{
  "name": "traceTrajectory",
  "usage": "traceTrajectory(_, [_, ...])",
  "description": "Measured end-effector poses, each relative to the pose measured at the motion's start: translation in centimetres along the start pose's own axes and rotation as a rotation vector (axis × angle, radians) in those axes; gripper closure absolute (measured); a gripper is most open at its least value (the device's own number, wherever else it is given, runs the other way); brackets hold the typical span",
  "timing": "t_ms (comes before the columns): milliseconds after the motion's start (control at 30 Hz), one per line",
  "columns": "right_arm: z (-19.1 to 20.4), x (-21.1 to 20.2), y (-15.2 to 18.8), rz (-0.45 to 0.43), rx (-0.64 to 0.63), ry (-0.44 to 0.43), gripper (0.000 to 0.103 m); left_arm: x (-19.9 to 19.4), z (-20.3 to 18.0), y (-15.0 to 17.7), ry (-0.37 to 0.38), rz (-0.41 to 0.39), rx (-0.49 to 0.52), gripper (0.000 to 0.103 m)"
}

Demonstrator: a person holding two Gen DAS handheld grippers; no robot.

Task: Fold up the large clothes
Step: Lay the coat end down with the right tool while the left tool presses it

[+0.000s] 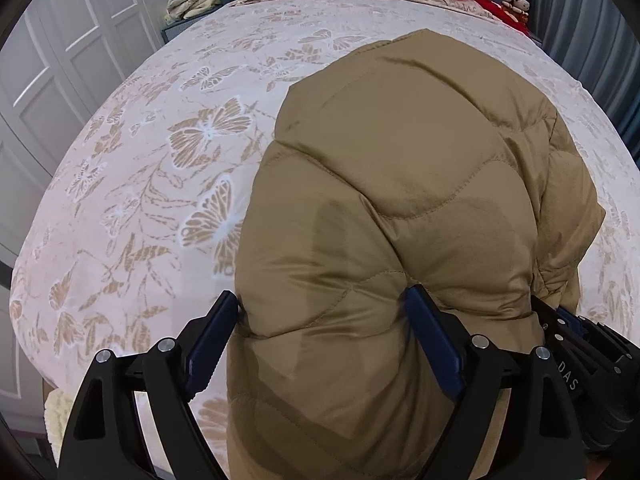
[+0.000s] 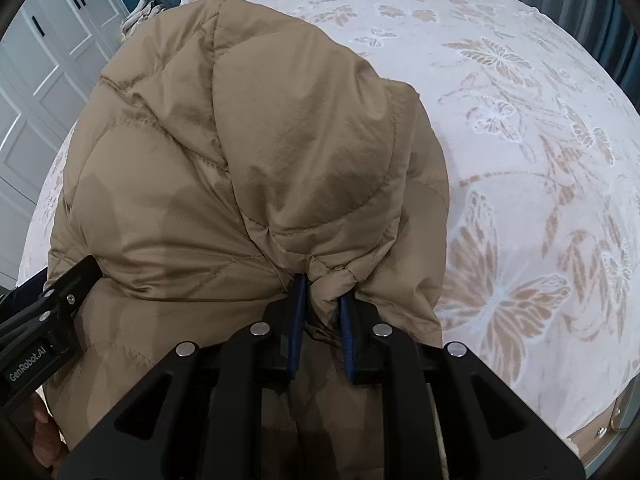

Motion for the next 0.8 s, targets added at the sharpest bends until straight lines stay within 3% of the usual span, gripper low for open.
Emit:
traceTrajectory(433, [-0.5,0.1,-0.2,-0.006,0.015,-0.018,0.087,0.4,-0.2,0.1,-0.022,0.001,0.004,0.015])
traceTrajectory(500, [-1.3,-0.6,-0.3,0.007,0.045,-0.023,0.078,0.1,-0.1,-0.1,-0.01,0.01,-0.001,0.015])
traceTrajectory(633, [-3.4,-3.8,-0.5,-0.034,0.093,-0.042,0.075,-1.8,1.1,-0.9,0.063,0.035,-0.059,0.017])
traceTrajectory(800, [-4.7,-7.3,-1.2,-0.108,0.107,-0.014,0.076,-4.4,3.0,-2.9,0.012,-0.03,-0.094,0.019])
Point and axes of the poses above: each gripper's, at about its wrist camera, not at the fingertips, and x roughly the way its jaws point, z to its left, y to its underside, the point moved 5 cm from there along x, roughly the way its jaws point, and after that the axes turned 12 degrees about y, right-handed, at the moved point
